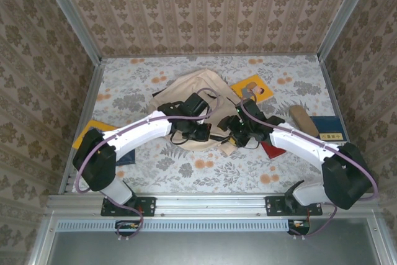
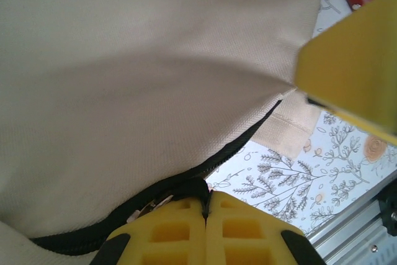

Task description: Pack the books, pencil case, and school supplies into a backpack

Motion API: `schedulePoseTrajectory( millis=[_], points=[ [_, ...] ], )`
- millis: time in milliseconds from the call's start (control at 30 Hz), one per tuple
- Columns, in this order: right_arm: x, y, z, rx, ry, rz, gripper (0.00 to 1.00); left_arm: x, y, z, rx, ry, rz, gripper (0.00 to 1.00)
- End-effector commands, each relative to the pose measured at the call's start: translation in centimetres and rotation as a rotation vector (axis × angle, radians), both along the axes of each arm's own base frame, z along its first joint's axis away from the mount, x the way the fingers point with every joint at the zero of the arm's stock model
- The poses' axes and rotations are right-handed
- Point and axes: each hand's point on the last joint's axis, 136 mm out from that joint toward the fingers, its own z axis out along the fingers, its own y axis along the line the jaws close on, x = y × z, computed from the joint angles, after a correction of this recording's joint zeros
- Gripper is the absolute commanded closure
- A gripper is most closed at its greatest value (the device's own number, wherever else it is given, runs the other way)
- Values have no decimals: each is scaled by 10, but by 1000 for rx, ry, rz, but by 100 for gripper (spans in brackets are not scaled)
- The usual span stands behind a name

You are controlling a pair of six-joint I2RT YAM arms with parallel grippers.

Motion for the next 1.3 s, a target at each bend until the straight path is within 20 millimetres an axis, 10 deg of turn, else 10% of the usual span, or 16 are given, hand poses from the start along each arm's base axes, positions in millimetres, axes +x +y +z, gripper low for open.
schedulePoseTrajectory(
  millis=[0,433,1267],
  points=[
    [-2,6,-18,78,109,-121,44,4,-13,12,-55,-23,-28,100],
    [18,-3,-18,32,49,-188,80,5,11,11,9,-52,-36,100],
    [-14,-41,-52,-191,90,-125,100,30,105,-21,278,46,60,100]
  ],
)
